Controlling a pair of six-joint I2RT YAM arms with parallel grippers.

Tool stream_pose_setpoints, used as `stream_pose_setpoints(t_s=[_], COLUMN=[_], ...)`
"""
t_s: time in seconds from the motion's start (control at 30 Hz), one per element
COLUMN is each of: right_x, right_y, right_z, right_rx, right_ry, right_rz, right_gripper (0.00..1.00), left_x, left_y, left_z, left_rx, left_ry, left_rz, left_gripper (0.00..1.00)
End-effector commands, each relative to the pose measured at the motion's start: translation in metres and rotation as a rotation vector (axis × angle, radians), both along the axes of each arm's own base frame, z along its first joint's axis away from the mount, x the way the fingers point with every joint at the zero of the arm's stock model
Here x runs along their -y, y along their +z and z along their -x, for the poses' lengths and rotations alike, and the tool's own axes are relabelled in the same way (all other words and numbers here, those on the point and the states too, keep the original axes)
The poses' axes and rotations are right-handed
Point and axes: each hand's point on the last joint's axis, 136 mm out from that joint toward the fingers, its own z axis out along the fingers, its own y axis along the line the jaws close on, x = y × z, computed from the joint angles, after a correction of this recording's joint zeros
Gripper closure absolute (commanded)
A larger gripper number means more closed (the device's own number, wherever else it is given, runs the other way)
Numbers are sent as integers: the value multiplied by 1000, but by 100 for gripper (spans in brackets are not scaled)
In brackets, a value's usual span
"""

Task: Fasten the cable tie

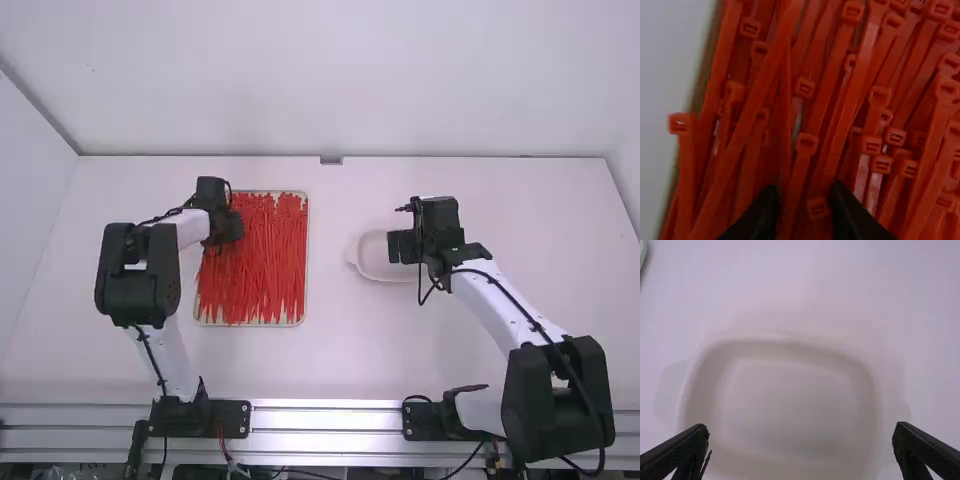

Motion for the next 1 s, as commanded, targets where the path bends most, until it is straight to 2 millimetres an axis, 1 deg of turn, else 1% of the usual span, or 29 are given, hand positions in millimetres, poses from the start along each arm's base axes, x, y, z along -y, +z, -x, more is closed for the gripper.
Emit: stream_pose_setpoints(t_s=[0.0,0.13,0.17,0.23,0.27,0.4,0.53,0.63,0.7,0.97], right_x=[-2,-3,-3,-3,-3,-3,-3,-2,-2,-2], right_y=[11,11,11,11,11,11,10,10,10,10], right_z=[-8,-8,-8,-8,-8,-8,-8,-7,-7,-7], right_rx=[27,28,27,27,27,27,26,24,24,24], right_ry=[1,1,1,1,1,1,1,1,1,1], right_rz=[-7,-8,-7,-8,-8,-7,-7,-7,-6,-7], right_gripper=[2,2,2,2,2,2,2,2,2,2], left_x=[2,2,2,1,0,0,1,5,4,6], left_y=[-3,-2,-1,2,3,13,18,18,16,8], left_z=[-1,-2,-3,-5,-6,-9,-10,-9,-7,0], left_rx=[-10,-7,-4,-2,-3,-23,-32,-37,-43,-60], left_ry=[8,8,7,10,12,12,9,0,9,14], left_rz=[12,13,13,13,13,13,14,15,17,22], left_gripper=[72,73,72,66,65,69,71,73,75,76])
